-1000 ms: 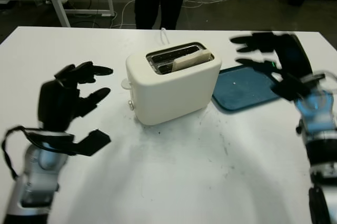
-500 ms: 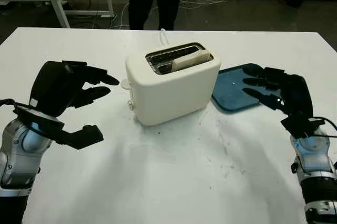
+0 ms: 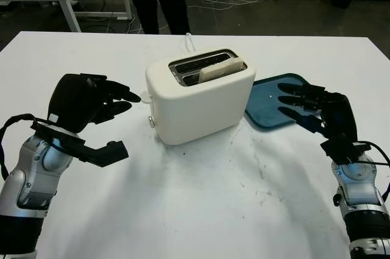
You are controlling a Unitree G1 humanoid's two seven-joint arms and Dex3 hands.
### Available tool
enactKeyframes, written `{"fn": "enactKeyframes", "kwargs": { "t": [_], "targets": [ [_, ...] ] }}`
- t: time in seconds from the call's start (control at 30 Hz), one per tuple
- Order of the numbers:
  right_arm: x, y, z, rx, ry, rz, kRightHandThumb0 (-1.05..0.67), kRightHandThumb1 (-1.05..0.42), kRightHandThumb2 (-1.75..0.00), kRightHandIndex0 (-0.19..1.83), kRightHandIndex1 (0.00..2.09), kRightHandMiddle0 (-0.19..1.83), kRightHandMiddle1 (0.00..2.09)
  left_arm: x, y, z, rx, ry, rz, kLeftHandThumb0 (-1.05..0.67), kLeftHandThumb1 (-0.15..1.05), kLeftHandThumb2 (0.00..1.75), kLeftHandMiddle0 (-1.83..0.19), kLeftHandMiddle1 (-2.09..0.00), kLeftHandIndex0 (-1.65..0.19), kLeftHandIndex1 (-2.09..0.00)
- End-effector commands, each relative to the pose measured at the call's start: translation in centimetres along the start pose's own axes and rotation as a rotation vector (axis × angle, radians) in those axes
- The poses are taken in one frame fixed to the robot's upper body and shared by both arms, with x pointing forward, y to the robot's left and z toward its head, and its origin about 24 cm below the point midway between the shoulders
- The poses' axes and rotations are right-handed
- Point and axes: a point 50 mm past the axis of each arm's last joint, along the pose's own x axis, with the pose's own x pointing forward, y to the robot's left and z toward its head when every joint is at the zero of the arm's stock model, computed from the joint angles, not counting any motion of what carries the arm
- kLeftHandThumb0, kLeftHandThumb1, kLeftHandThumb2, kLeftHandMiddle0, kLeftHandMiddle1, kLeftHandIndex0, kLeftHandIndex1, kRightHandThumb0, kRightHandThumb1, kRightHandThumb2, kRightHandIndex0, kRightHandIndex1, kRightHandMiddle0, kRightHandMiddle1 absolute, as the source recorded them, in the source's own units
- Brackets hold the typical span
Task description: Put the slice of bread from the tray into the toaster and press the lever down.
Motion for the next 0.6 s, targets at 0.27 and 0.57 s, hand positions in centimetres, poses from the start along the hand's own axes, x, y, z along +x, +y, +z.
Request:
{"fn": "enactKeyframes", "kwargs": {
  "t": [0.27, 0.57],
  "targets": [
    [-0.1, 0.3, 0.0, 0.003, 0.003, -0.005, -0.18, -0.87, 0.00, 1.02, 0.00, 0.89, 0.00, 0.7, -0.3, 0.0, 0.000, 0.001, 0.018, -0.21, 0.81, 0.00, -0.92, -1.23, -1.27, -0.06],
    [-0.1, 0.5, 0.0, 0.013, 0.018, 0.017, -0.18, -0.88, 0.00, 1.02, 0.00, 0.88, 0.00, 1.5, -0.5, 0.5, -0.028, -0.018, 0.018, -0.17, 0.79, 0.00, -0.95, -1.24, -1.28, -0.06]
  ]
}}
